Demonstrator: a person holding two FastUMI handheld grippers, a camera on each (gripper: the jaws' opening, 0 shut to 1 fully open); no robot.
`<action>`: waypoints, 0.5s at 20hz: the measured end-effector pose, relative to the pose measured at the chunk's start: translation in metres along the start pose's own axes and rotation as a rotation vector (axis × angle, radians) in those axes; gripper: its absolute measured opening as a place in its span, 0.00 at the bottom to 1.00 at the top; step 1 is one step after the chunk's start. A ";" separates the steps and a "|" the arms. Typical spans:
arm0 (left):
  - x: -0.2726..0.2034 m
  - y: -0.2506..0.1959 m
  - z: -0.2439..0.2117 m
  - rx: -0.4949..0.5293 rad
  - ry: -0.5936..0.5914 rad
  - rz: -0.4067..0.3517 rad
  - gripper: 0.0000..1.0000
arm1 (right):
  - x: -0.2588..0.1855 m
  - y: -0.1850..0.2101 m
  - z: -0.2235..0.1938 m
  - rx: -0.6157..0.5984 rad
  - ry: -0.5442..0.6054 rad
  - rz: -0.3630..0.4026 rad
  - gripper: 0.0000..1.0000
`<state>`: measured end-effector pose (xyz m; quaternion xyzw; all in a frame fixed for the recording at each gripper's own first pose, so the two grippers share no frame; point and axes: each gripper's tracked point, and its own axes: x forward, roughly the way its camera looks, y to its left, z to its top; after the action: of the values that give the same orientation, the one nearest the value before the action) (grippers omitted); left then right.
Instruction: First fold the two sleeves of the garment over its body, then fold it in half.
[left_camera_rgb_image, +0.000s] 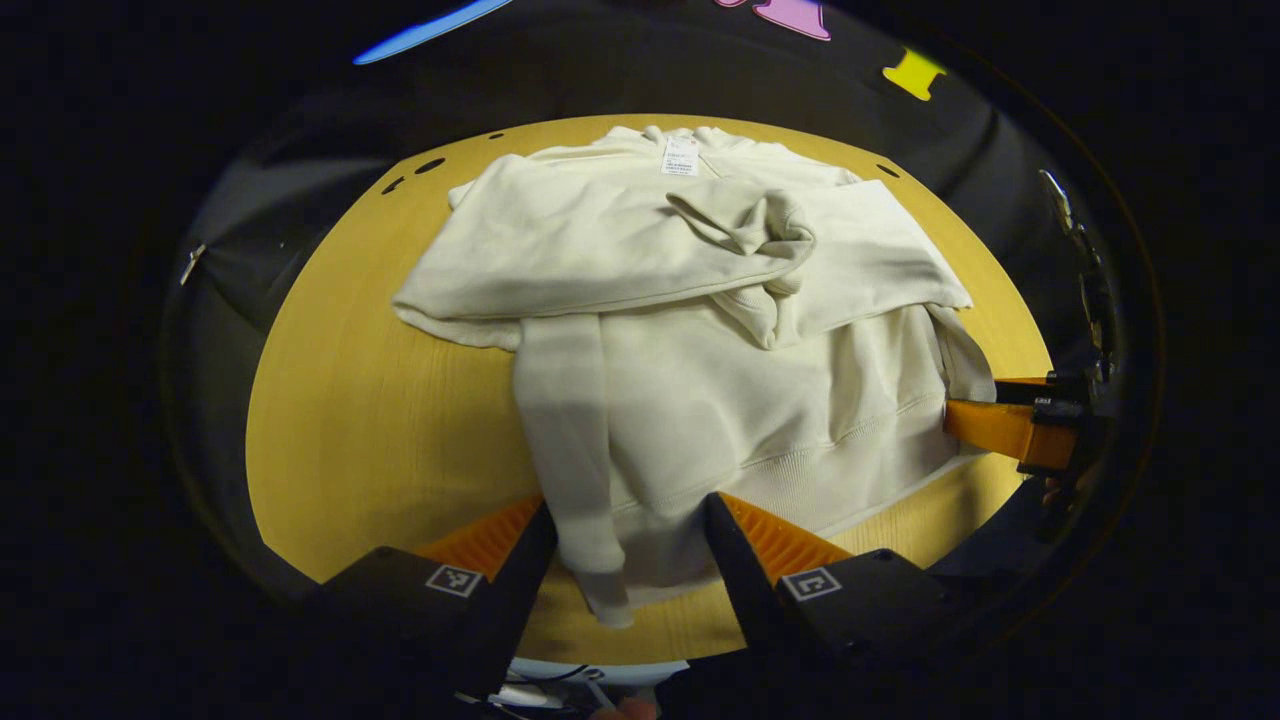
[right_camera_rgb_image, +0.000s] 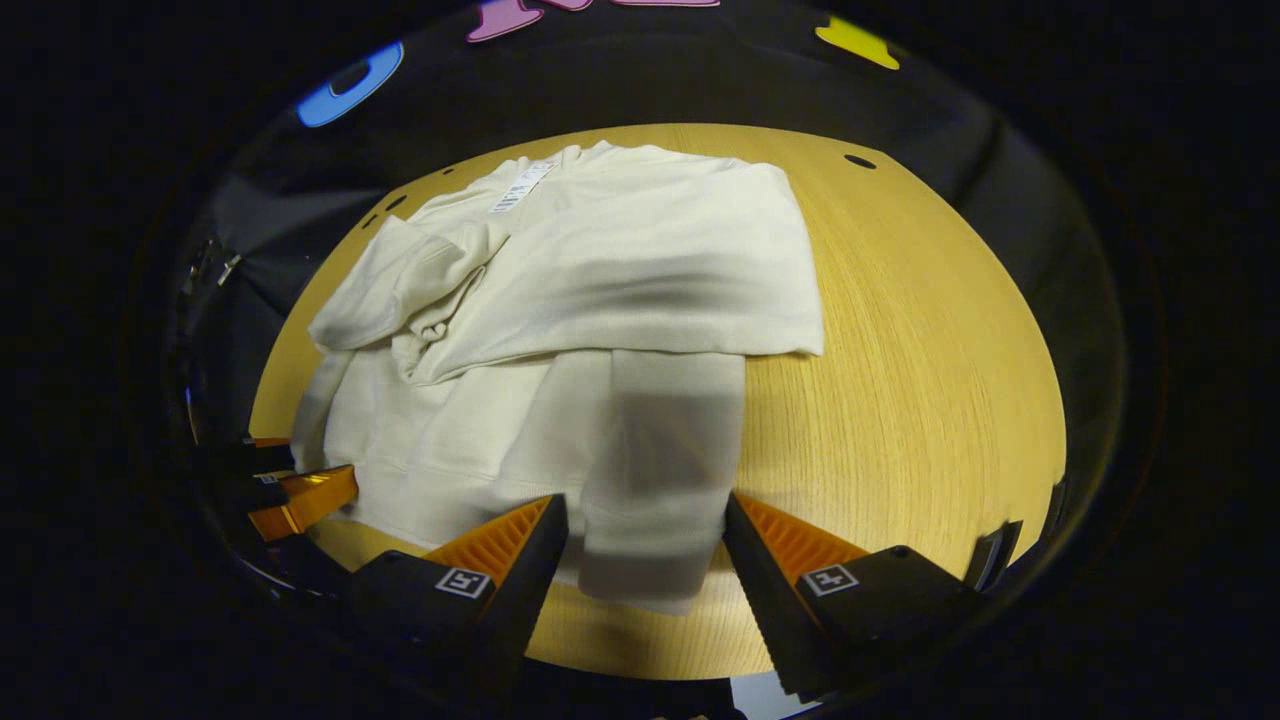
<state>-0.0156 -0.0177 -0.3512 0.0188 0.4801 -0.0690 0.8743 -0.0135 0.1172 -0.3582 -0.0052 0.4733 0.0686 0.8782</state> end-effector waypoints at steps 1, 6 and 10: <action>0.001 0.000 0.000 0.010 -0.003 0.000 0.93 | 0.000 0.003 0.000 -0.028 0.003 -0.008 0.96; 0.003 -0.015 0.005 0.078 0.018 -0.072 0.52 | 0.003 0.013 0.004 0.010 0.056 0.047 0.60; 0.001 -0.016 0.010 0.051 0.017 -0.187 0.16 | -0.002 0.020 0.000 -0.038 0.076 0.082 0.30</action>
<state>-0.0086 -0.0351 -0.3461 -0.0033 0.4853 -0.1623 0.8591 -0.0172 0.1371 -0.3560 -0.0050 0.5046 0.1130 0.8559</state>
